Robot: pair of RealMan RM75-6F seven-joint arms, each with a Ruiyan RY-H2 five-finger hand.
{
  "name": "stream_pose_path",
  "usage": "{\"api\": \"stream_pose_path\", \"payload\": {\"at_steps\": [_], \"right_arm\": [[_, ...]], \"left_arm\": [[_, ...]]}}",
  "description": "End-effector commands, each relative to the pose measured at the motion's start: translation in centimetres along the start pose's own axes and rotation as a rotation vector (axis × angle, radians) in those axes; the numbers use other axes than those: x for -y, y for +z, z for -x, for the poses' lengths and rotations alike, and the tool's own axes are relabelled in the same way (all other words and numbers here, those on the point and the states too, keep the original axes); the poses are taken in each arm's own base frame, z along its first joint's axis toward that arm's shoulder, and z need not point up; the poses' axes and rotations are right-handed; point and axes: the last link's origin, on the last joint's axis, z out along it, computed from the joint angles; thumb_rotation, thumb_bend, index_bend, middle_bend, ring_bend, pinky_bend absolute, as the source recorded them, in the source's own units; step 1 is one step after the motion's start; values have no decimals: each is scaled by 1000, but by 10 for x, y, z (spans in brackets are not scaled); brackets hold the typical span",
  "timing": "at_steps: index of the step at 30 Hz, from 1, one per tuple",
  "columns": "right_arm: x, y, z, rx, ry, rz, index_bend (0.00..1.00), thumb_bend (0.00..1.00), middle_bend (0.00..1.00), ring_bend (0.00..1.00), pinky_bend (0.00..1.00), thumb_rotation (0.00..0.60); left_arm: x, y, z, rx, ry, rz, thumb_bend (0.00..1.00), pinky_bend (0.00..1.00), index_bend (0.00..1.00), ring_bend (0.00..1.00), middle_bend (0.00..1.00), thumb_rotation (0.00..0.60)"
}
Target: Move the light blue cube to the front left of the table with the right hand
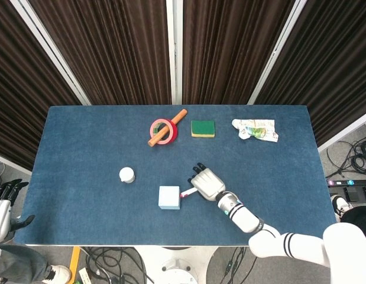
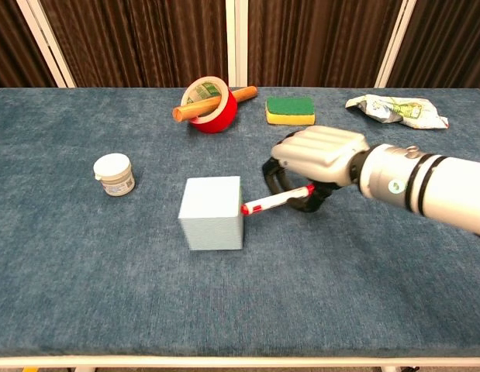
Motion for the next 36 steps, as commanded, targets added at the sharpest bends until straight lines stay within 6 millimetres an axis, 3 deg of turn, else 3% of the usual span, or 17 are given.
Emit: {"api": "stream_pose_path", "payload": {"at_steps": [1, 25, 28, 30, 36], "right_arm": [[14, 6, -2, -10, 23, -12, 579, 451, 520, 165, 112, 600], [94, 57, -26, -36, 10, -57, 577, 450, 520, 172, 107, 600], [86, 54, -30, -47, -3, -43, 578, 450, 520, 172, 106, 600], [69, 47, -31, -48, -15, -11, 579, 450, 520, 172, 106, 600], [-2, 13, -28, -26, -72, 128, 586, 450, 519, 172, 106, 600]], "left_arm": [[-1, 1, 0, 1, 1, 1, 189, 258, 257, 182, 264, 600], [4, -4, 0, -4, -2, -4, 189, 258, 256, 182, 264, 600], [4, -5, -1, -7, -4, -7, 190, 258, 256, 182, 264, 600], [5, -5, -1, -8, -4, -7, 190, 258, 257, 182, 264, 600], [1, -1, -2, -17, -8, 16, 189, 258, 257, 182, 264, 600]]}}
